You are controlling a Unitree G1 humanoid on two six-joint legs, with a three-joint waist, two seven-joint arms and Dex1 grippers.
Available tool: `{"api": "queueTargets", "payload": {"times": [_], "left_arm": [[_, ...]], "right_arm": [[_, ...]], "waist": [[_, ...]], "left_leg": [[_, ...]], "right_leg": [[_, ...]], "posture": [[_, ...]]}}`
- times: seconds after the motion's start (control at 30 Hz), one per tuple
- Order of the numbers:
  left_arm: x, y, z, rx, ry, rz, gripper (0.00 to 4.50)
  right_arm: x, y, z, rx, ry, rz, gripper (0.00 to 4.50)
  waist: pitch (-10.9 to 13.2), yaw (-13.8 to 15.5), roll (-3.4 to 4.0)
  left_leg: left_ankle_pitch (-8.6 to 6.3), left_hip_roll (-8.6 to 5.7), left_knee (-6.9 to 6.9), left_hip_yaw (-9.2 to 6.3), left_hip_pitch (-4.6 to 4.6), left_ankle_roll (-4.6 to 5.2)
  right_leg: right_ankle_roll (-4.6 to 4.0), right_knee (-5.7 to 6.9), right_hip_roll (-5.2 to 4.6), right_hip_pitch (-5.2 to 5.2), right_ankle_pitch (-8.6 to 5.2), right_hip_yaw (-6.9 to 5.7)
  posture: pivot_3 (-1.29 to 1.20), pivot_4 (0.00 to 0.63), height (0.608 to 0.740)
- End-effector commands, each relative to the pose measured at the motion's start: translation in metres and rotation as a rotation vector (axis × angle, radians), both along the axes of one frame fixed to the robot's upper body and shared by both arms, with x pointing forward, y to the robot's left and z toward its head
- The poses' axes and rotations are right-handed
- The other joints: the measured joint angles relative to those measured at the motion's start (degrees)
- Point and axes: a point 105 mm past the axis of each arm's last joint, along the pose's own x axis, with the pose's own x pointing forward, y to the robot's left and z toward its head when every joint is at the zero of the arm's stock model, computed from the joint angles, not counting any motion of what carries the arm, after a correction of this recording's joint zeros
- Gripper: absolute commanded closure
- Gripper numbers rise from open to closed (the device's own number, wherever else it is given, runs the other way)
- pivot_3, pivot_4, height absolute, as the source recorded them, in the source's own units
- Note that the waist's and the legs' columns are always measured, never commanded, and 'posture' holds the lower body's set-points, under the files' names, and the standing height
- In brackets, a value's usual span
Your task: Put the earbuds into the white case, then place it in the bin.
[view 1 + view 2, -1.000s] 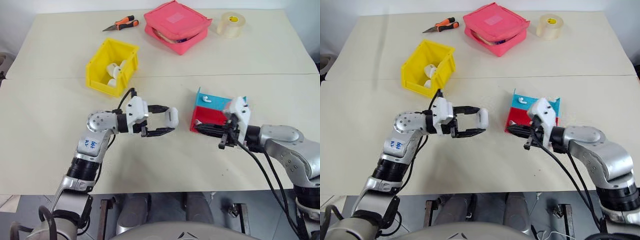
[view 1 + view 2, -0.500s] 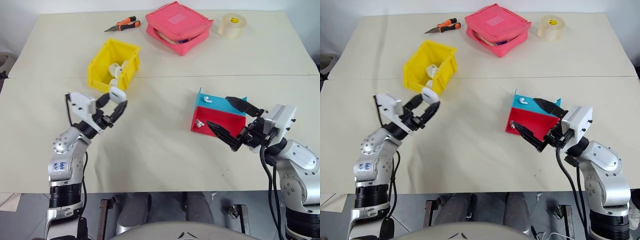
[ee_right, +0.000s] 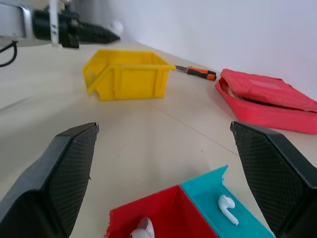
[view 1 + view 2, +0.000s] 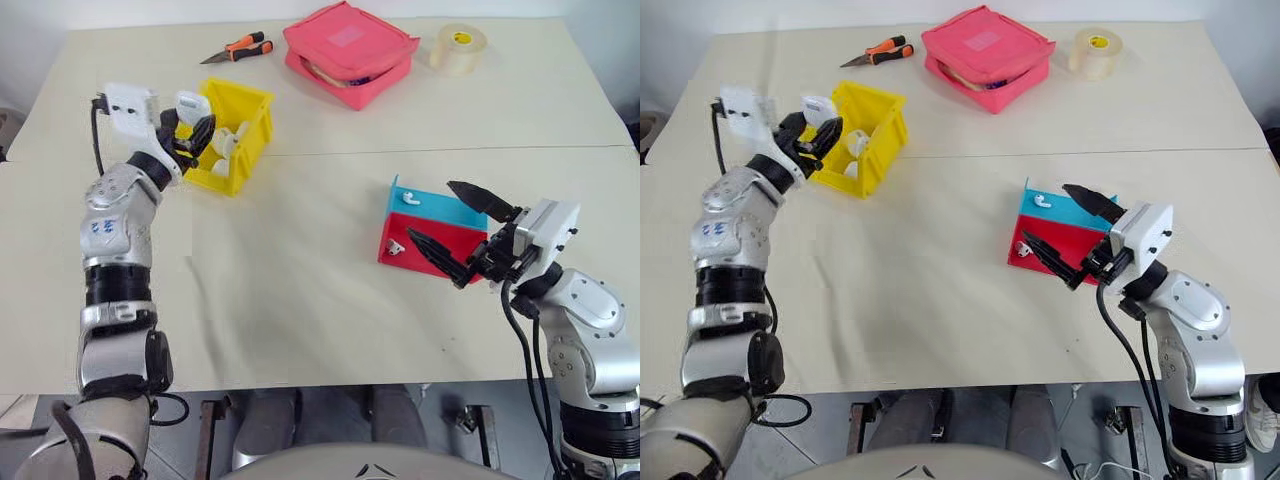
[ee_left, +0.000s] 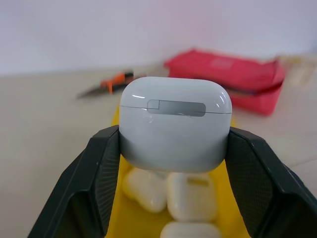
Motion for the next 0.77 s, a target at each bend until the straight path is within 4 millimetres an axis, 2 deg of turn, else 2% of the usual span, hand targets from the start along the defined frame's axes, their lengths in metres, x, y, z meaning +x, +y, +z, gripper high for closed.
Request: {"api": "queueTargets", "payload": {"times": [0.03, 0.1, 0.13, 0.3, 0.47, 0.6, 0.67, 0.77], "left_arm": [[0.007, -0.004, 0.012, 0.025, -0.038, -0.011, 0.78], [0.007, -0.007, 0.014, 0.021, -0.057, -0.033, 0.16], [0.005, -0.009, 0.016, 0.018, -0.073, -0.06, 0.03], [-0.02, -0.014, 0.021, 0.075, -0.144, -0.204, 0.03], [-0.073, -0.015, 0.012, 0.262, -0.185, -0.424, 0.03], [-0.107, -0.009, -0.008, 0.432, -0.152, -0.52, 0.03], [-0.121, -0.008, -0.019, 0.437, -0.111, -0.579, 0.03], [-0.131, -0.01, -0.027, 0.418, -0.117, -0.607, 0.03]], "right_arm": [[-0.001, 0.003, 0.009, 0.001, -0.045, 0.006, 0.0], [-0.001, 0.004, 0.009, 0.002, -0.047, 0.006, 0.0], [-0.002, 0.004, 0.009, 0.003, -0.047, 0.005, 0.0], [-0.007, 0.0, 0.002, -0.021, -0.007, 0.018, 0.0], [-0.015, -0.014, -0.011, -0.109, 0.108, 0.091, 0.0], [-0.012, -0.031, -0.006, -0.11, 0.121, 0.081, 0.0], [-0.012, -0.035, -0.006, -0.125, 0.122, 0.077, 0.0], [-0.013, -0.038, -0.007, -0.132, 0.119, 0.064, 0.0]], "waist": [[0.01, -0.35, -0.02], [0.01, -0.64, -0.01], [0.01, -0.75, -0.02], [0.01, -0.96, -0.01], [0.01, -0.92, -0.01], [0.0, -0.68, 0.0], [0.0, -0.33, 0.0], [0.0, -0.1, 0.0]], "left_leg": [[0.0, 0.01, 0.0, 0.07, 0.0, 0.0], [0.0, 0.02, 0.0, 0.1, 0.0, -0.01], [0.0, 0.03, 0.0, 0.09, 0.0, -0.01], [0.0, 0.06, -0.05, 0.05, 0.01, -0.01], [-0.01, 0.11, -0.06, 0.03, 0.02, -0.02], [-0.03, 0.17, 0.03, 0.01, 0.05, -0.05], [-0.04, 0.18, 0.04, 0.0, 0.06, -0.05], [-0.06, 0.18, 0.06, 0.01, 0.06, -0.03]], "right_leg": [[0.0, 0.0, 0.0, -0.01, 0.0, -0.01], [0.0, 0.01, 0.0, -0.01, 0.0, -0.01], [0.0, 0.03, 0.0, -0.01, 0.0, -0.01], [0.0, 0.02, 0.0, -0.08, 0.0, 0.01], [0.0, 0.02, 0.0, -0.12, 0.0, 0.07], [-0.01, 0.01, 0.0, -0.03, 0.0, 0.06], [-0.01, 0.03, 0.0, 0.01, -0.01, 0.06], [-0.02, 0.03, 0.0, 0.0, -0.01, 0.07]], "posture": [[0.0, 0.15, 0.74], [0.0, 0.15, 0.74], [0.0, 0.15, 0.74], [0.0, 0.15, 0.74], [0.0, 0.15, 0.74], [0.0, 0.15, 0.74], [0.0, 0.15, 0.74], [0.0, 0.15, 0.74]]}}
